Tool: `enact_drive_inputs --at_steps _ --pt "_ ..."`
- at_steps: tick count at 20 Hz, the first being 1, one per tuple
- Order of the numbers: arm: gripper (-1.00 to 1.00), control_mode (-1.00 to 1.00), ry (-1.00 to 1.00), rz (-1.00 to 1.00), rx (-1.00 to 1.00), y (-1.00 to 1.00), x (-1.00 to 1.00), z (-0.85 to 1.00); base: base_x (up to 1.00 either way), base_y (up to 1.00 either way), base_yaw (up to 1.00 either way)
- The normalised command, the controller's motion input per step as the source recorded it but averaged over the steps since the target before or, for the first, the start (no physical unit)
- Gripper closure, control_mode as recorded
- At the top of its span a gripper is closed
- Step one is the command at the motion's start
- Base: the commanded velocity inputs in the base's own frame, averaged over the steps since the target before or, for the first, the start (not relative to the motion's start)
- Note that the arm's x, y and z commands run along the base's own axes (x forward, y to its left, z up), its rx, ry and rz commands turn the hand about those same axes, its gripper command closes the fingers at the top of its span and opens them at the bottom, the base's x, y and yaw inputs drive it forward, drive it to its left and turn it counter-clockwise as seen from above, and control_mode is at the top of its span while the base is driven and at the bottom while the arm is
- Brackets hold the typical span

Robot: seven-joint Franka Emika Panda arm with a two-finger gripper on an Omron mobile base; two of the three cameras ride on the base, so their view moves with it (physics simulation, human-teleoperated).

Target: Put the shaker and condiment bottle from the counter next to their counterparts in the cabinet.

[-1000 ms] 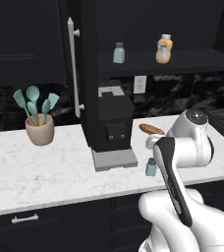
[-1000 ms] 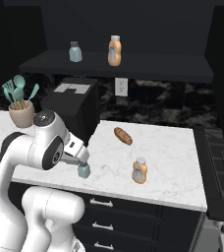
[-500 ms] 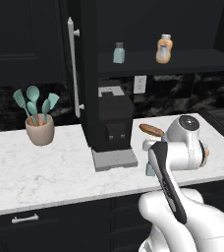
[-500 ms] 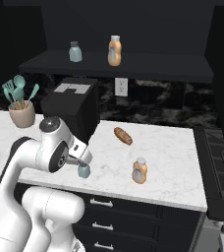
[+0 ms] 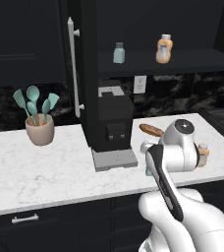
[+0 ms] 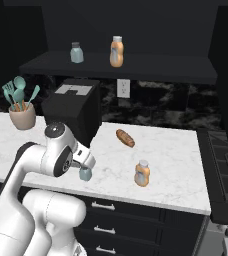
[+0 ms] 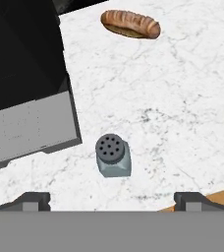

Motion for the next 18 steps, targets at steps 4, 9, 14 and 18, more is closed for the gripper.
enact_drive_inputs --at_steps 4,9,14,18 --pt "-1.0 -1.0 0.0 0.0 0.0 0.0 0.09 -0.25 0.0 0.0 0.0" --pt "-1.0 -1.0 0.0 0.0 0.0 0.0 0.08 -0.23 0.0 0.0 0.0" --pt "-1.0 -1.0 0.0 0.0 0.0 0.0 0.14 -0.21 0.0 0.0 0.0" --pt "-1.0 -1.0 0.0 -0.02 0.0 0.0 0.03 -0.25 0.0 0.0 0.0"
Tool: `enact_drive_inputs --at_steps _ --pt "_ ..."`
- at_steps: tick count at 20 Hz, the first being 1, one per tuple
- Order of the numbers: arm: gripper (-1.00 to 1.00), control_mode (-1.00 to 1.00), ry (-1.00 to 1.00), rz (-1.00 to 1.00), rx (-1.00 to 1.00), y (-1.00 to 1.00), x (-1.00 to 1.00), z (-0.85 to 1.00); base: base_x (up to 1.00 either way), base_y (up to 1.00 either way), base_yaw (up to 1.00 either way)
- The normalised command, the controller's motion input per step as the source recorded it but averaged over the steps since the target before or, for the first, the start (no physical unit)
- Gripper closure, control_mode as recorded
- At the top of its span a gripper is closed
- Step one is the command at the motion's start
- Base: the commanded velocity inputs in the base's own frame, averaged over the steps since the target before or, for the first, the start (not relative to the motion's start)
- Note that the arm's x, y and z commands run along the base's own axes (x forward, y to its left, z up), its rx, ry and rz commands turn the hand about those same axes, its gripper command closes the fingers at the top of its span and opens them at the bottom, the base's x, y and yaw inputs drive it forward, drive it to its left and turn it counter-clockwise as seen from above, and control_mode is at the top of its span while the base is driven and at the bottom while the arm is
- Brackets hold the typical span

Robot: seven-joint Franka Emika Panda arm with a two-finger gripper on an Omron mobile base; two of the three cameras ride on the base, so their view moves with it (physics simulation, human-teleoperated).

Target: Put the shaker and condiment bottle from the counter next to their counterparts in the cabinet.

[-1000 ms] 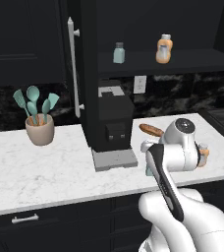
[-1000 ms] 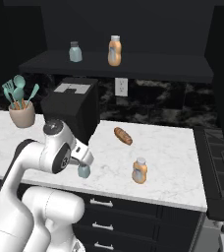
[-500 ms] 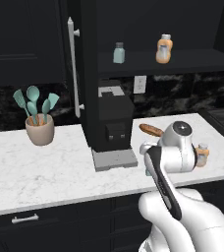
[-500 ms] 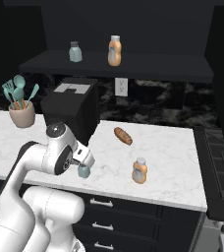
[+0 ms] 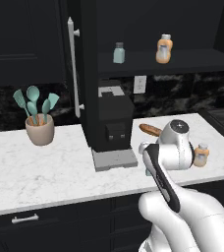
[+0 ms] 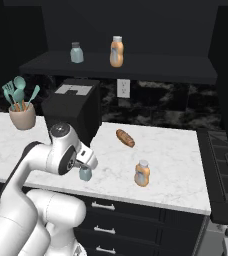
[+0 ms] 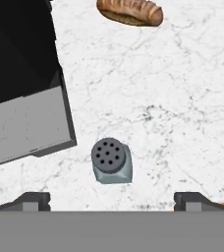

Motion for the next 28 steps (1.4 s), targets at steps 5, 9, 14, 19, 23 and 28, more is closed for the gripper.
enact_drive_inputs --at_steps 5,9,14,19,23,28 --pt "-1.0 -1.0 0.0 -0.03 0.0 0.0 0.0 -0.33 0.0 0.0 0.0" --pt "-1.0 -1.0 0.0 -0.03 0.0 0.0 0.0 -0.31 0.0 0.0 0.0" --pt "-1.0 -1.0 0.0 -0.03 0.0 0.0 0.0 -0.29 0.0 0.0 0.0" --pt "-1.0 -1.0 0.0 -0.01 0.0 0.0 0.0 -0.27 0.0 0.0 0.0" --pt "-1.0 -1.0 0.0 0.0 0.0 0.0 0.06 -0.25 0.0 0.0 0.0" --pt "-1.0 -1.0 -0.04 0.0 0.0 0.0 0.17 -0.24 0.0 0.0 0.0"
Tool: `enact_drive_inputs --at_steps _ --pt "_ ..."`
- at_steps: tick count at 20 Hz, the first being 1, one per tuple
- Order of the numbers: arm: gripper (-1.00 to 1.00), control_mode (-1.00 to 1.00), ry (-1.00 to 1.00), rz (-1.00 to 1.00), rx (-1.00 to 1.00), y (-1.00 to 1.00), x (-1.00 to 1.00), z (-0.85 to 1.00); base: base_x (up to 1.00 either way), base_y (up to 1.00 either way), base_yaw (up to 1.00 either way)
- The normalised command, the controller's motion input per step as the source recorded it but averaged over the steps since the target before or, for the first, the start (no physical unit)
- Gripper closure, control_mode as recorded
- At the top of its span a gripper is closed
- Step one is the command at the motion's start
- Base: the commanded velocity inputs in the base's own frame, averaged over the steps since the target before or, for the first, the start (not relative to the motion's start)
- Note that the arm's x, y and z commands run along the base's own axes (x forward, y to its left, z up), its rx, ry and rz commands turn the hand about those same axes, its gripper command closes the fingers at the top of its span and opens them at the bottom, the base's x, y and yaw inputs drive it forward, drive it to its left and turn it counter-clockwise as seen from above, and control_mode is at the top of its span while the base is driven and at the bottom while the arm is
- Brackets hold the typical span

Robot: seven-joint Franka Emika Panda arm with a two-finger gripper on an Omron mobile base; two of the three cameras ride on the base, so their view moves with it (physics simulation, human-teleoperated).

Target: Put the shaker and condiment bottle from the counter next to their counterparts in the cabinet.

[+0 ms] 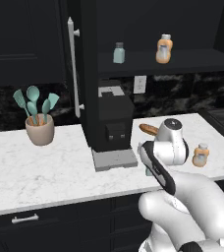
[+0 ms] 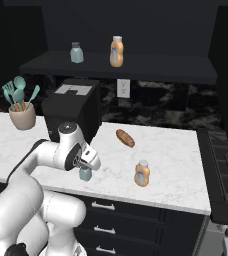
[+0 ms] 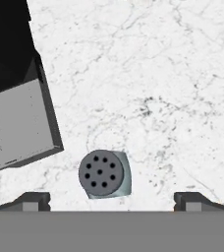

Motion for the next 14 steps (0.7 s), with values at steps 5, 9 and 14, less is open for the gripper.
enact_drive_inputs --at_steps 5,9,14 --pt "-1.0 -1.0 -0.04 0.0 0.0 0.0 0.15 -0.25 0.0 0.0 0.0" --pt "-1.0 -1.0 0.0 0.0 0.0 0.0 0.0 -0.29 0.0 0.0 0.0" --pt "-1.0 -1.0 0.0 -0.01 0.0 0.0 0.0 -0.28 0.0 0.0 0.0"
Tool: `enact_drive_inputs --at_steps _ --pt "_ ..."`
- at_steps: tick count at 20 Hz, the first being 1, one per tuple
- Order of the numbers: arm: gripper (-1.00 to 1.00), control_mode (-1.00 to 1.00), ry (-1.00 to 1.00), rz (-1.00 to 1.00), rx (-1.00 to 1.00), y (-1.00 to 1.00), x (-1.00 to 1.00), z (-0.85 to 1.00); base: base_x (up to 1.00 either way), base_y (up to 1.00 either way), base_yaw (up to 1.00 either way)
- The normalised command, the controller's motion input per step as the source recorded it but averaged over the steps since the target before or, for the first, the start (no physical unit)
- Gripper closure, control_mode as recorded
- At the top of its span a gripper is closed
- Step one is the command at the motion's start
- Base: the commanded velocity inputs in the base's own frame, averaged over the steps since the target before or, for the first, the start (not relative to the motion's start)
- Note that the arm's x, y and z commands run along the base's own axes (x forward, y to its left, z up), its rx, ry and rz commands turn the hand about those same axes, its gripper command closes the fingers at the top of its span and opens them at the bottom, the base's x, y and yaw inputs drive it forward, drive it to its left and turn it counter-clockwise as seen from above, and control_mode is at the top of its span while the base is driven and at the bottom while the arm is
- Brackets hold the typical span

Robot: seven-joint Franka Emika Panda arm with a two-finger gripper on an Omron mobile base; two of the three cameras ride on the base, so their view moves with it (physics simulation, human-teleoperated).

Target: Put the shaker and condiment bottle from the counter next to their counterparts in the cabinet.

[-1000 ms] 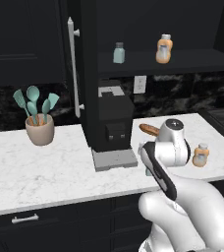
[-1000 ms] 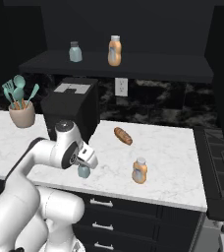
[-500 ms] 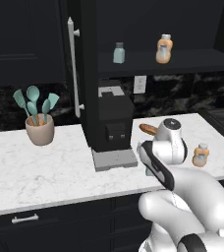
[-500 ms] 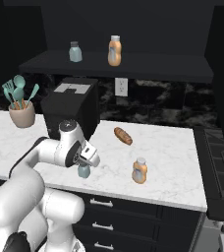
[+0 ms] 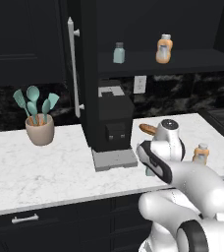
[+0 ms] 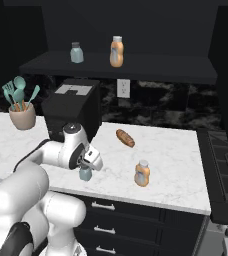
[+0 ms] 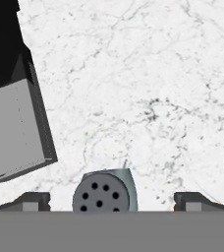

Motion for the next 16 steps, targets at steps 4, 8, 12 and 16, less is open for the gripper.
enact_drive_inputs --at_steps 4,8,12,16 --pt "-1.0 -1.0 0.0 -0.01 0.0 0.06 0.0 -0.33 0.0 0.0 0.0" --pt "-1.0 -1.0 0.0 -0.02 -0.03 0.23 0.0 -0.46 0.0 0.0 0.0" --pt "-1.0 -1.0 0.0 -0.02 -0.08 0.29 -0.01 -0.58 0.0 0.0 0.0" --pt "1.0 -1.0 0.0 -0.06 -0.03 0.12 0.04 -0.45 0.0 0.0 0.0"
